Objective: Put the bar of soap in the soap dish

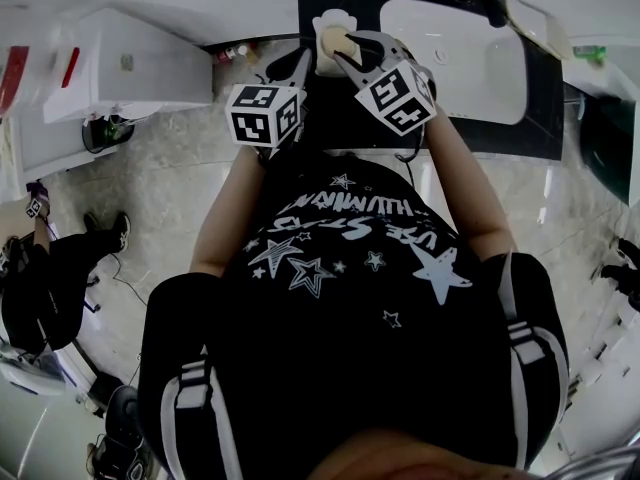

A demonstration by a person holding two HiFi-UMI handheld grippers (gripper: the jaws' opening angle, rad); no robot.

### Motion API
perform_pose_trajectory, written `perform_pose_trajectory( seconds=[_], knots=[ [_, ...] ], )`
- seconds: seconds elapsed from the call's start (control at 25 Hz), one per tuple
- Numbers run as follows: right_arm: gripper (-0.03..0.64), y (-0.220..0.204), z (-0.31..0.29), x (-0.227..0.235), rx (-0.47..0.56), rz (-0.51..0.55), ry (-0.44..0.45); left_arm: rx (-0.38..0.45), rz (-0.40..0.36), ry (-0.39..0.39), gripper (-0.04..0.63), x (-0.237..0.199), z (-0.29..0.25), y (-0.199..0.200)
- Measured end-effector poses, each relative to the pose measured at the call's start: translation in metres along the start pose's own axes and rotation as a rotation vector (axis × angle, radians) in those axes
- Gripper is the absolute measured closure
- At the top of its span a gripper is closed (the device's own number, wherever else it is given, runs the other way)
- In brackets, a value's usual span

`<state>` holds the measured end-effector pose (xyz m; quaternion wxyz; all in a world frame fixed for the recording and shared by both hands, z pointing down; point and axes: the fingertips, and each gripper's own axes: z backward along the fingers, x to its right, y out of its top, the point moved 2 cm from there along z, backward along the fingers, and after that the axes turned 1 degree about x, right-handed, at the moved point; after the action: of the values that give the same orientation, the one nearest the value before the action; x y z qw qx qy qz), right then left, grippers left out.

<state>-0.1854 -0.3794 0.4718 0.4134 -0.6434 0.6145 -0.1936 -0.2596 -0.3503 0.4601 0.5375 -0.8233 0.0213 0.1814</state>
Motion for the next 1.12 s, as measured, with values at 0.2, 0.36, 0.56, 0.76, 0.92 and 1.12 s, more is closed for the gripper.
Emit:
perform_pose_trajectory(
  seconds=[0.2, 0.36, 0.56, 0.76, 0.92, 1.12],
  knots=[
    [0.479, -0.002, 0.025, -0.003, 0.045, -0.051, -0.002, 0.016, -0.005, 0.008, 0.583, 0.019, 0.006, 0.0],
    [0.481, -0.006, 0.048, -0.009, 0.085, -0.068, 0.003, 0.027, -0.004, 0.015, 0.583, 0.039, 0.01, -0.004],
    [0.543, -0.022, 0.078, -0.015, 0.115, -0.062, -0.009, 0.042, -0.001, 0.044, 0.583, 0.067, 0.017, -0.012],
    [0.561, -0.046, 0.103, -0.024, 0.129, -0.073, 0.018, 0.052, 0.008, 0.071, 0.583, 0.102, 0.025, -0.027],
    [0.589, -0.054, 0.114, -0.042, 0.182, -0.081, 0.069, 0.037, -0.002, 0.113, 0.583, 0.12, 0.036, -0.043],
    [0.607, -0.056, 0.129, -0.05, 0.231, -0.102, 0.1, 0.04, -0.012, 0.14, 0.583, 0.137, 0.042, -0.044]
  ],
)
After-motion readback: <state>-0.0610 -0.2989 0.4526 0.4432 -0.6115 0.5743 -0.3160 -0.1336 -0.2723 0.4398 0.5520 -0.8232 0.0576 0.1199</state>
